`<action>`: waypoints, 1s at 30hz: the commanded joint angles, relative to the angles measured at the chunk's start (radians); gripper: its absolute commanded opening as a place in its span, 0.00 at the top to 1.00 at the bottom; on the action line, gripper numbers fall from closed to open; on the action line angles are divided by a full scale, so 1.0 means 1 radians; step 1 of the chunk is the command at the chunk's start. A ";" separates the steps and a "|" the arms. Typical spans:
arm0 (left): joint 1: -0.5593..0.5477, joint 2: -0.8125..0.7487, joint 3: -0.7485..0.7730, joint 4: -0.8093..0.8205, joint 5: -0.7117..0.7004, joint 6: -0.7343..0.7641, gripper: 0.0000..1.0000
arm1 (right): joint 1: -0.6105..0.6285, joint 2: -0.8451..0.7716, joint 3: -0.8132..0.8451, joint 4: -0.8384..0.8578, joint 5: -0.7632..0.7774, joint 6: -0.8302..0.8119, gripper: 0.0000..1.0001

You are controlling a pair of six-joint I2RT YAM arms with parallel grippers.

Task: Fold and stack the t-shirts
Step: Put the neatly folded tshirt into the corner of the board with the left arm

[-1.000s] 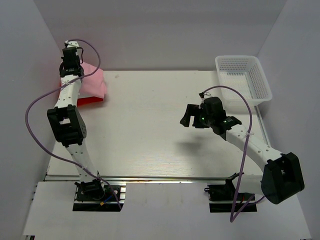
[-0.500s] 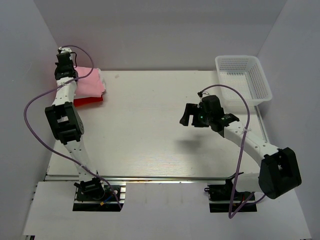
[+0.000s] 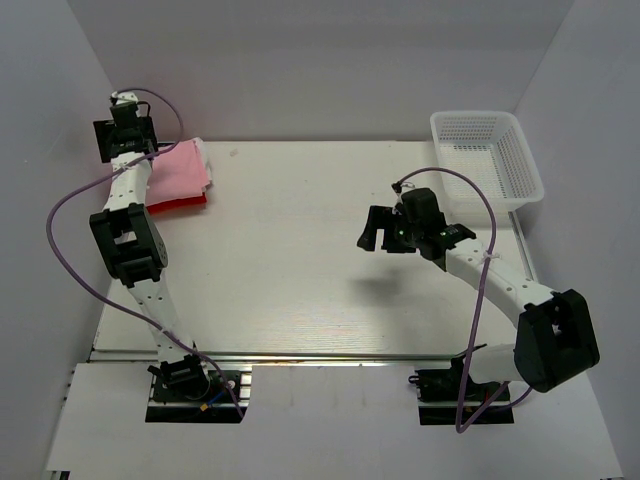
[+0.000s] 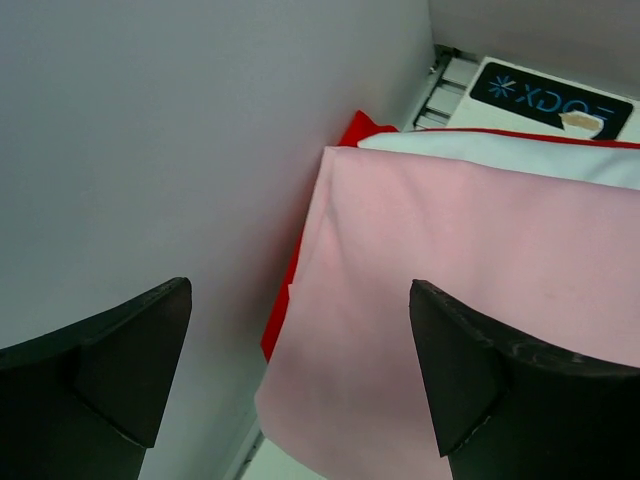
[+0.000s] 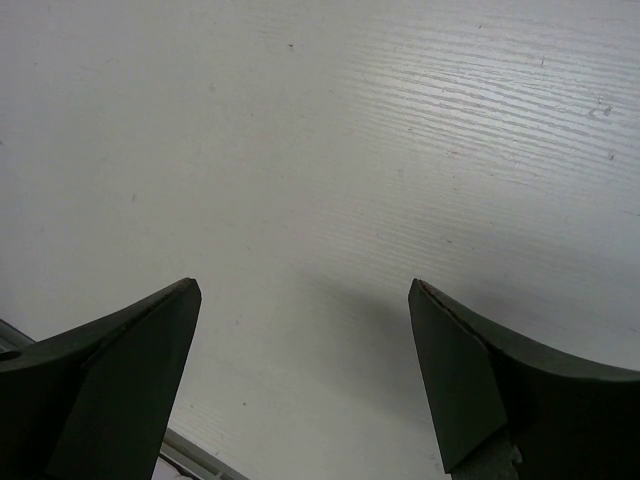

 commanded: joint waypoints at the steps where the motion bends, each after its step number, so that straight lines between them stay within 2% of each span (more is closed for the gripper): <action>1: -0.006 -0.077 0.013 -0.038 0.068 -0.043 0.00 | -0.005 -0.023 0.032 -0.002 -0.008 -0.011 0.10; 3: -0.018 -0.106 -0.009 -0.038 0.091 -0.043 0.00 | -0.005 -0.040 0.023 0.001 -0.010 -0.012 0.10; 6: -0.018 -0.125 -0.018 -0.094 0.216 -0.113 0.00 | -0.003 -0.060 -0.003 0.018 -0.017 -0.015 0.10; 10: -0.038 -0.198 -0.053 -0.168 0.485 -0.176 0.00 | -0.005 -0.106 -0.055 0.055 -0.008 -0.031 0.10; 14: -0.116 -0.313 -0.171 -0.083 0.531 -0.271 0.00 | -0.005 -0.126 -0.118 0.098 -0.002 -0.031 0.10; 17: -0.199 -0.436 -0.323 0.004 0.541 -0.343 0.00 | -0.003 -0.152 -0.158 0.119 -0.010 -0.022 0.10; 18: -0.222 -0.472 -0.427 0.031 0.541 -0.358 0.00 | -0.008 -0.166 -0.179 0.134 -0.005 -0.022 0.10; 25: -0.519 -0.805 -0.888 0.204 0.573 -0.492 0.00 | -0.012 -0.227 -0.253 0.144 -0.003 -0.038 0.10; 28: -0.604 -0.853 -0.981 0.142 0.539 -0.530 0.00 | -0.015 -0.244 -0.267 0.147 -0.003 -0.034 0.10; 30: -0.681 -0.881 -1.015 0.094 0.602 -0.539 0.00 | -0.012 -0.261 -0.281 0.156 -0.005 -0.034 0.10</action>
